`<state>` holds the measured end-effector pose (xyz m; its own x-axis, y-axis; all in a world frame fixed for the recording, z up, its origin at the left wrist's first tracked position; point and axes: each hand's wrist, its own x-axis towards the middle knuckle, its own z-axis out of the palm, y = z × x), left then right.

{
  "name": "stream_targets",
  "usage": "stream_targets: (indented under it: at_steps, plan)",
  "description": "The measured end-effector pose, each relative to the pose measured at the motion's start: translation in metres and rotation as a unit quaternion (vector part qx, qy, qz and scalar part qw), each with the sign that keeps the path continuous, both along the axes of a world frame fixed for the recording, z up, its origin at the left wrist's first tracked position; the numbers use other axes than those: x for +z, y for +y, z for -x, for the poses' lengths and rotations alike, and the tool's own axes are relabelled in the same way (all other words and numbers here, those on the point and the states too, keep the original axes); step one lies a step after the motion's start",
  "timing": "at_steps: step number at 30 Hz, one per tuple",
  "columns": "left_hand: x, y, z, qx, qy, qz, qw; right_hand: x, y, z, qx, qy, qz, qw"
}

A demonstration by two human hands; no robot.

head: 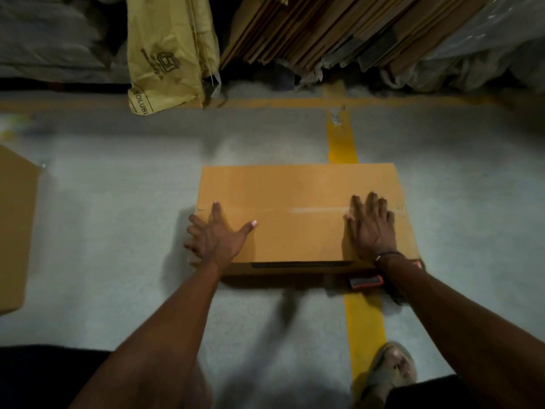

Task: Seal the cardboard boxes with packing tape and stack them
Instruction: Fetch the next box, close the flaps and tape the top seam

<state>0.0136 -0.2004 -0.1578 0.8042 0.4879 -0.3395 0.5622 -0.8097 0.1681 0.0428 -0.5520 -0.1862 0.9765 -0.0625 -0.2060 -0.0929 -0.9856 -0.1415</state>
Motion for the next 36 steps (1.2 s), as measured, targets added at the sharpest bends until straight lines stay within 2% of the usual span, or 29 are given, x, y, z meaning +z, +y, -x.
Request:
stream_targets:
  at_steps: [6, 8, 10, 12, 15, 18, 21, 24, 25, 26, 27, 28, 29, 31, 32, 35, 36]
  plan:
    - [0.005, -0.009, 0.023, 0.03, 0.006, 0.058, 0.998, 0.003, 0.031, 0.053, 0.027, 0.028, -0.025, 0.999]
    - [0.013, -0.014, 0.02, 0.027, 0.009, 0.051, 0.998, 0.008, 0.03, 0.061, 0.035, 0.033, -0.037, 0.998]
    - [0.022, -0.026, 0.019, -0.017, -0.01, 0.025, 1.0, 0.016, 0.023, 0.07, 0.033, 0.014, -0.056, 0.998]
    - [0.028, -0.047, 0.02, -0.103, -0.057, 0.012, 0.993, 0.025, 0.012, 0.08, -0.021, -0.037, -0.081, 0.996]
    - [0.034, -0.092, 0.017, -0.205, -0.101, 0.038, 0.973, 0.029, -0.005, 0.099, -0.192, -0.12, -0.138, 0.964]
    - [0.035, -0.143, 0.009, -0.287, -0.131, 0.069, 0.947, 0.027, -0.022, 0.111, -0.388, -0.134, -0.224, 0.884]
    - [0.027, -0.19, -0.003, -0.344, -0.132, 0.087, 0.926, -0.011, -0.044, 0.113, -0.535, -0.028, -0.316, 0.783]
    - [0.016, -0.225, -0.011, -0.383, -0.127, 0.099, 0.91, -0.077, -0.058, 0.114, -0.599, 0.065, -0.528, 0.598]
    - [0.01, -0.233, -0.013, -0.397, -0.129, 0.093, 0.904, -0.107, -0.062, 0.113, -0.592, 0.061, -0.584, 0.552]
    - [0.006, -0.239, -0.015, -0.411, -0.132, 0.08, 0.899, -0.125, -0.061, 0.11, -0.584, 0.048, -0.619, 0.523]
    - [-0.001, -0.243, -0.017, -0.425, -0.132, 0.072, 0.893, -0.118, -0.053, 0.108, -0.579, 0.058, -0.634, 0.509]
    - [-0.008, -0.246, -0.019, -0.438, -0.133, 0.064, 0.887, -0.105, -0.046, 0.105, -0.586, 0.046, -0.654, 0.476]
    - [-0.015, -0.247, -0.019, -0.448, -0.135, 0.059, 0.882, -0.099, -0.041, 0.101, -0.595, 0.051, -0.652, 0.467]
    - [-0.028, -0.243, -0.02, -0.465, -0.137, 0.052, 0.873, -0.112, -0.044, 0.095, -0.614, 0.051, -0.659, 0.431]
    - [-0.034, -0.24, -0.019, -0.472, -0.137, 0.05, 0.869, -0.114, -0.046, 0.091, -0.625, 0.06, -0.649, 0.429]
    - [-0.041, -0.236, -0.017, -0.483, -0.122, 0.039, 0.866, -0.14, -0.053, 0.075, -0.66, 0.028, -0.657, 0.363]
    - [-0.04, -0.237, -0.016, -0.487, -0.123, 0.038, 0.864, -0.14, -0.055, 0.07, -0.661, -0.001, -0.648, 0.378]
